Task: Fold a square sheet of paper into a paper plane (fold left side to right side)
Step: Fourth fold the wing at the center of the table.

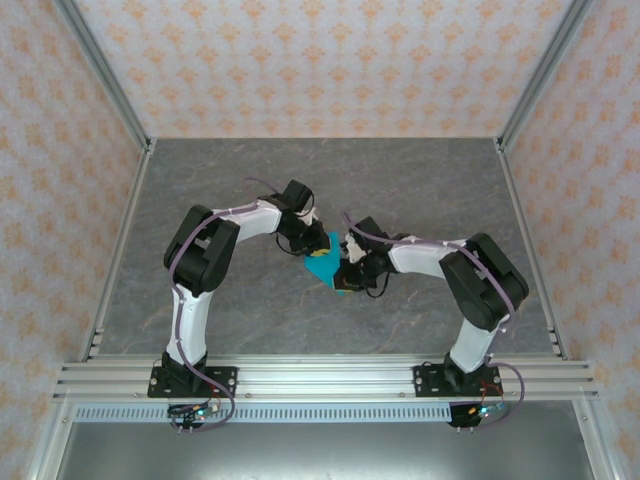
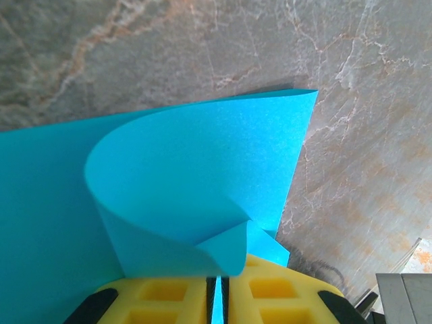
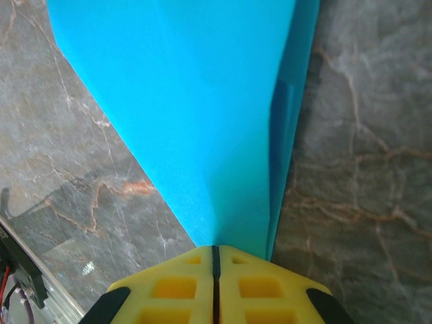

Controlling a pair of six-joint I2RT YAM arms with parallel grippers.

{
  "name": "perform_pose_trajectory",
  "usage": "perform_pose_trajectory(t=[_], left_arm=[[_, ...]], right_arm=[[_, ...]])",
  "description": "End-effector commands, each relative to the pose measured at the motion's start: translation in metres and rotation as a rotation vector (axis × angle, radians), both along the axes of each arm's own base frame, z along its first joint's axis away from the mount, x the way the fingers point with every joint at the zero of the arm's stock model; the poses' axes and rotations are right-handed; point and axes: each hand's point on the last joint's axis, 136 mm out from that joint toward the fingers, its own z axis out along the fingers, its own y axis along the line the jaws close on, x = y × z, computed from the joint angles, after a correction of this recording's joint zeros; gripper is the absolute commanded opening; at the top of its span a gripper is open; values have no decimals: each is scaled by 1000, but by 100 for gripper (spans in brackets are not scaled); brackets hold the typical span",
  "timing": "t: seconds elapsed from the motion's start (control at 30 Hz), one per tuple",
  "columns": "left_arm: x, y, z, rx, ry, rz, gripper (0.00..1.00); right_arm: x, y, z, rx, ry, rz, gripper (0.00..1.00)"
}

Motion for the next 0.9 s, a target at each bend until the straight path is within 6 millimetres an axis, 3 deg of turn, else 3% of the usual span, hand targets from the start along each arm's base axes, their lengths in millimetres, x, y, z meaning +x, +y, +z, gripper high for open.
perform_pose_trajectory(t=[0.0, 0.37, 0.5, 0.73, 0.87], left_arm=[[-18, 24, -33, 133, 71, 16, 14], [-17, 25, -33, 131, 71, 19, 14], [-18, 25, -33, 128, 71, 17, 14], [-17, 23, -31, 121, 70, 17, 14], [-17, 23, -30, 119, 67, 16, 14]], right_arm=[[-67, -37, -26, -163, 237, 38, 10], [-84, -48, -23, -192, 289, 63, 10], [-81, -45, -13, -177, 274, 69, 10], [-32, -4, 54, 28, 102, 24, 9], [-4, 9, 60, 80, 73, -28, 6]])
